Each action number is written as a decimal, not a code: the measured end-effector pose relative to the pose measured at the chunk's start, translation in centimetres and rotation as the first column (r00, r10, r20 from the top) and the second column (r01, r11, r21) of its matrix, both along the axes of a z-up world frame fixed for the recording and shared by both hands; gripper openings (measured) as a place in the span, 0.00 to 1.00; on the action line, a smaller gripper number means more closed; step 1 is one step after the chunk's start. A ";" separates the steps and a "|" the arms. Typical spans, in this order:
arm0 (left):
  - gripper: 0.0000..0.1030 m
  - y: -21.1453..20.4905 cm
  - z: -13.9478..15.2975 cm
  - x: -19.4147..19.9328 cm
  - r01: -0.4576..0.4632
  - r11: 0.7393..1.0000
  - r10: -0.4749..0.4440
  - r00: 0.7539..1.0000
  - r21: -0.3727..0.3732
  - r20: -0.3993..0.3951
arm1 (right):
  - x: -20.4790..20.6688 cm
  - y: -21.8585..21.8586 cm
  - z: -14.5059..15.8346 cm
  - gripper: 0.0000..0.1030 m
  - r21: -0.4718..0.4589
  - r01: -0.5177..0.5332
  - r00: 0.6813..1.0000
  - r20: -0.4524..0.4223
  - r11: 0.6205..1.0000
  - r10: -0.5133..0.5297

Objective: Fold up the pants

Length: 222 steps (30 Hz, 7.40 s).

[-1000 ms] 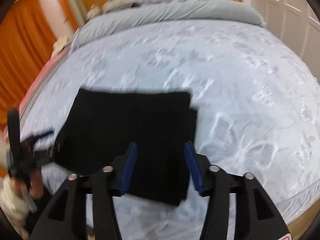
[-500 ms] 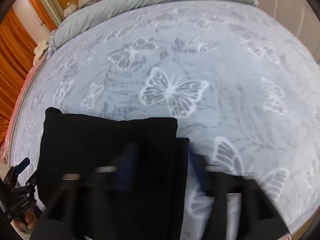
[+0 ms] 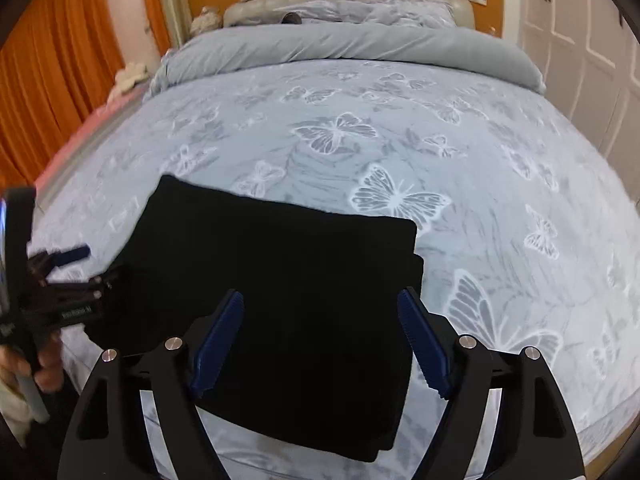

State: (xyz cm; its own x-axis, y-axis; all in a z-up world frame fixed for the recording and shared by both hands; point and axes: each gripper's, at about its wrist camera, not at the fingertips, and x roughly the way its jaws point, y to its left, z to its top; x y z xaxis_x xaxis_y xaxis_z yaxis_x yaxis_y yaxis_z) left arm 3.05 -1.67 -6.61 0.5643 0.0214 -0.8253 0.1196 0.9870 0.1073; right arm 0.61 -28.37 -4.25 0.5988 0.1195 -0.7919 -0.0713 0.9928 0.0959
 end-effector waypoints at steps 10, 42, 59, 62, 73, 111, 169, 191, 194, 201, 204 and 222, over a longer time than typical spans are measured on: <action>0.90 0.7 0.3 0.3 -0.010 0.999 0.010 1.000 -0.037 -0.019 | 1.1 -3.5 -3.7 0.70 0.012 0.121 0.976 -0.185 0.993 -0.116; 0.93 4.1 1.8 -1.7 -0.021 0.992 0.020 1.000 -0.123 -0.015 | -6.8 -2.6 -5.0 0.23 0.212 0.101 0.982 -0.176 0.972 -0.063; 0.93 6.6 -2.3 -1.4 -0.095 0.870 -0.076 0.943 -0.483 -0.323 | -7.7 -9.2 -2.1 0.94 0.478 0.227 0.973 -0.136 0.849 -0.184; 0.95 6.7 -4.5 -0.8 -0.165 0.827 -0.086 0.907 -0.538 -0.412 | -5.4 -9.0 -3.4 0.94 0.493 0.244 0.966 -0.201 0.835 -0.163; 0.72 1.9 -4.7 0.6 -0.091 0.824 -0.158 0.911 -0.560 -0.380 | -1.4 -4.5 -7.9 0.49 0.497 0.248 0.942 -0.324 0.832 -0.088; 0.25 6.8 7.4 -8.7 -0.015 0.777 -0.127 0.976 -0.630 -0.179 | -10.3 -0.8 3.8 0.35 0.627 0.069 0.997 -0.066 0.776 -0.035; 0.26 1.7 0.1 35.6 0.063 0.925 0.051 0.956 -0.374 0.288 | 37.3 -1.1 -6.3 0.36 0.495 -0.061 0.971 0.232 0.867 -0.064; 0.86 -1.1 4.6 42.2 -0.076 0.967 0.137 0.959 -0.241 0.249 | 44.3 4.1 -1.5 0.26 0.302 -0.046 0.989 0.147 0.952 0.001; 0.88 -0.4 -1.2 46.3 -0.181 0.969 0.200 0.975 -0.170 0.101 | 47.8 1.5 -7.1 0.08 0.273 0.079 0.995 0.035 0.959 -0.092; 0.88 4.2 -2.5 45.0 -0.213 0.906 0.238 0.971 -0.365 0.022 | 44.0 -1.9 -4.9 0.22 0.408 0.117 0.989 0.037 0.905 -0.144; 0.95 5.1 -0.3 39.5 -0.106 0.937 0.143 0.986 -0.333 0.090 | 38.3 -3.2 -3.2 0.84 0.363 0.108 0.984 0.095 0.926 -0.152; 0.24 4.7 -0.2 31.9 -0.014 0.899 -0.004 0.999 -0.437 -0.041 | 31.8 -5.7 -6.0 0.28 0.574 0.068 0.998 -0.042 0.816 -0.053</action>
State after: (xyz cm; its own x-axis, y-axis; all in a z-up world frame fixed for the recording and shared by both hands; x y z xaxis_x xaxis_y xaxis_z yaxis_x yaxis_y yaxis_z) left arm 34.98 3.01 -6.83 0.5312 -0.3443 -0.7741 0.1096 0.9339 -0.3402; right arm 32.38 -34.07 -10.30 0.6021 0.5216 -0.6044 -0.0035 0.7588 0.6514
